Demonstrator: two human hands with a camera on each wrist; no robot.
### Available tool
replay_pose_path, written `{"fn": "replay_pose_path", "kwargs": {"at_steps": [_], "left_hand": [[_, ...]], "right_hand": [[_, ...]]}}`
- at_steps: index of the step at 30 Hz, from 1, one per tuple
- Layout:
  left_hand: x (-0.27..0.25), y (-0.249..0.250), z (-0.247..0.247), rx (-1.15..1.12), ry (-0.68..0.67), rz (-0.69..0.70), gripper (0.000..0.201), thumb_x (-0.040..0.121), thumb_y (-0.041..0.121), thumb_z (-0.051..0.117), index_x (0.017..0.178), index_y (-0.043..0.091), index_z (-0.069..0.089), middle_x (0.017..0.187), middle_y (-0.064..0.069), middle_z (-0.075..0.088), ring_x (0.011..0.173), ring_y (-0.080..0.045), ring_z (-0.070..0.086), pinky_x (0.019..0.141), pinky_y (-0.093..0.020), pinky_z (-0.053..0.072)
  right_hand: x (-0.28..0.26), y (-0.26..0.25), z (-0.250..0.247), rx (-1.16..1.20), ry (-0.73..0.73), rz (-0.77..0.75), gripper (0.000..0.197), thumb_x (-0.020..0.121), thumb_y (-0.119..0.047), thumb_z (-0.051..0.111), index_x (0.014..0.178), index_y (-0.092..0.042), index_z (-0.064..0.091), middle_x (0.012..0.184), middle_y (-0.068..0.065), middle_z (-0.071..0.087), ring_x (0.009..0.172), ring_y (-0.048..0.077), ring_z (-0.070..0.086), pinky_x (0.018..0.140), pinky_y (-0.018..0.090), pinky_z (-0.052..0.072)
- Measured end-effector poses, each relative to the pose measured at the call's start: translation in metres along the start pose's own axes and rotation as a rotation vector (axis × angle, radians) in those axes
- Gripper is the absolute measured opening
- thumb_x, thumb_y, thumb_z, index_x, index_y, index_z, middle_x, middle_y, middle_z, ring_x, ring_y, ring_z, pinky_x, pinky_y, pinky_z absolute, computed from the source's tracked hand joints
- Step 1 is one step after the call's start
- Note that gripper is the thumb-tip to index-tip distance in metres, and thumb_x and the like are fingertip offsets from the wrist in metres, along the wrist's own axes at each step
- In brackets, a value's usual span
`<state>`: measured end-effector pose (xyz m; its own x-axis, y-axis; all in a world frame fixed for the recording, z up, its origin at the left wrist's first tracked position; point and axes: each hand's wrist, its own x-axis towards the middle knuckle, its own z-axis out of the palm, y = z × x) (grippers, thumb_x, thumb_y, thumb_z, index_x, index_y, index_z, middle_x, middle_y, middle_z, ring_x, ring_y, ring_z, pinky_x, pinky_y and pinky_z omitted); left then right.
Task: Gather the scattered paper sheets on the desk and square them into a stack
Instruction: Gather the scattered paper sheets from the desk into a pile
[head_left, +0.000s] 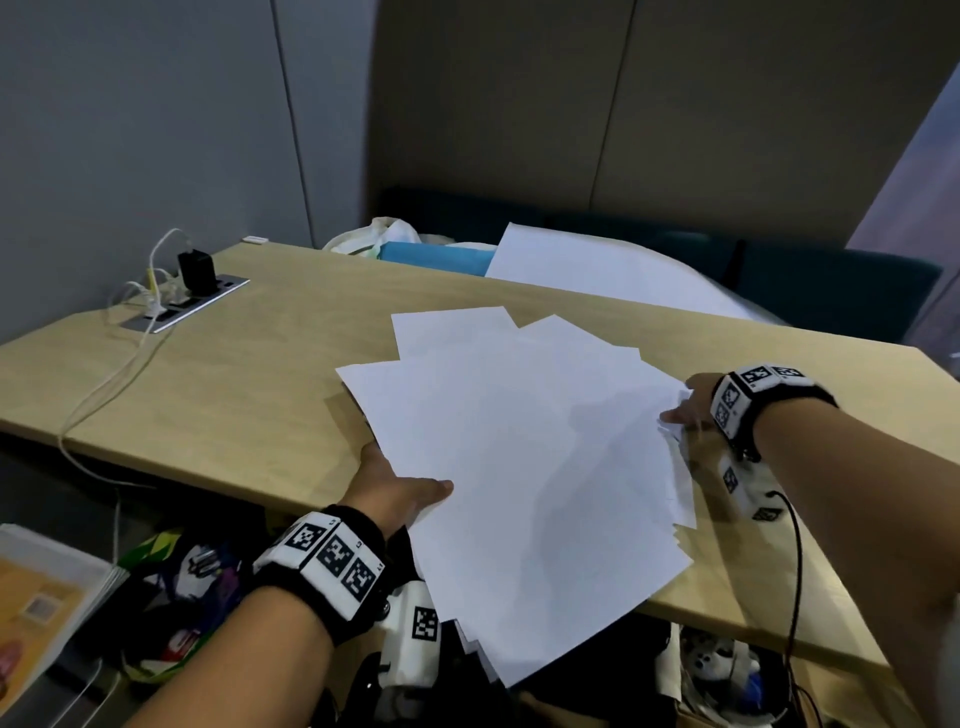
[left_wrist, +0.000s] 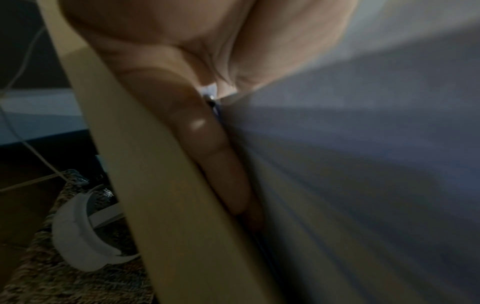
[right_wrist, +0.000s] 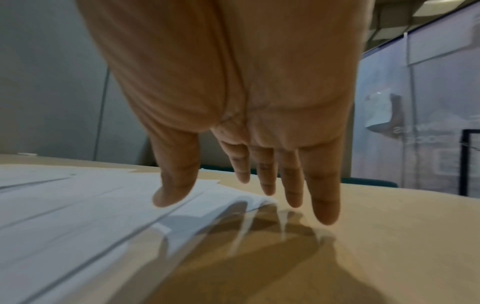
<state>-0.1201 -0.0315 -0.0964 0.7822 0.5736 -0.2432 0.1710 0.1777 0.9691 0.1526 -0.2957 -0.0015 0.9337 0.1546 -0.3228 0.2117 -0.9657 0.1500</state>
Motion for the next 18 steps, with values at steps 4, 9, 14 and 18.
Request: {"fn": "replay_pose_path", "kwargs": {"at_steps": [4, 9, 14, 18], "left_hand": [[0.001, 0.002, -0.002, 0.051, -0.024, -0.007, 0.107, 0.038, 0.023, 0.088, 0.132, 0.017, 0.036, 0.125, -0.002, 0.061, 0.11, -0.023, 0.062, 0.1, -0.046, 0.048], [0.003, 0.003, -0.002, -0.013, -0.075, -0.026, 0.114, 0.033, 0.018, 0.087, 0.135, 0.018, 0.037, 0.127, -0.002, 0.062, 0.112, -0.024, 0.063, 0.1, -0.046, 0.048], [-0.001, 0.007, 0.0, -0.046, -0.075, -0.023, 0.098, 0.048, 0.001, 0.081, 0.135, 0.016, 0.037, 0.125, -0.001, 0.061, 0.114, -0.023, 0.06, 0.099, -0.042, 0.047], [0.002, 0.006, -0.001, -0.075, -0.099, -0.041, 0.096, 0.053, -0.006, 0.08, 0.136, 0.017, 0.036, 0.127, -0.002, 0.06, 0.116, -0.024, 0.059, 0.101, -0.044, 0.045]], "right_hand": [[0.022, 0.005, 0.004, -0.013, -0.035, -0.029, 0.111, 0.056, -0.085, 0.058, 0.14, -0.013, 0.042, 0.142, 0.009, 0.049, 0.127, 0.032, 0.049, 0.106, 0.043, 0.037], [0.011, -0.002, -0.017, 0.035, -0.159, -0.021, 0.087, 0.02, -0.072, 0.08, 0.085, -0.014, 0.069, 0.087, 0.005, 0.072, 0.084, 0.026, 0.066, 0.085, 0.036, 0.05], [0.002, -0.005, -0.019, 0.24, -0.19, -0.008, 0.059, 0.018, -0.062, 0.088, 0.052, -0.016, 0.071, 0.057, 0.002, 0.067, 0.06, 0.023, 0.061, 0.07, 0.029, 0.048], [-0.016, 0.0, -0.009, 0.685, -0.099, 0.024, 0.046, 0.06, -0.038, 0.088, 0.074, 0.002, 0.069, 0.063, 0.02, 0.069, 0.046, 0.028, 0.06, 0.052, 0.029, 0.052]]}}
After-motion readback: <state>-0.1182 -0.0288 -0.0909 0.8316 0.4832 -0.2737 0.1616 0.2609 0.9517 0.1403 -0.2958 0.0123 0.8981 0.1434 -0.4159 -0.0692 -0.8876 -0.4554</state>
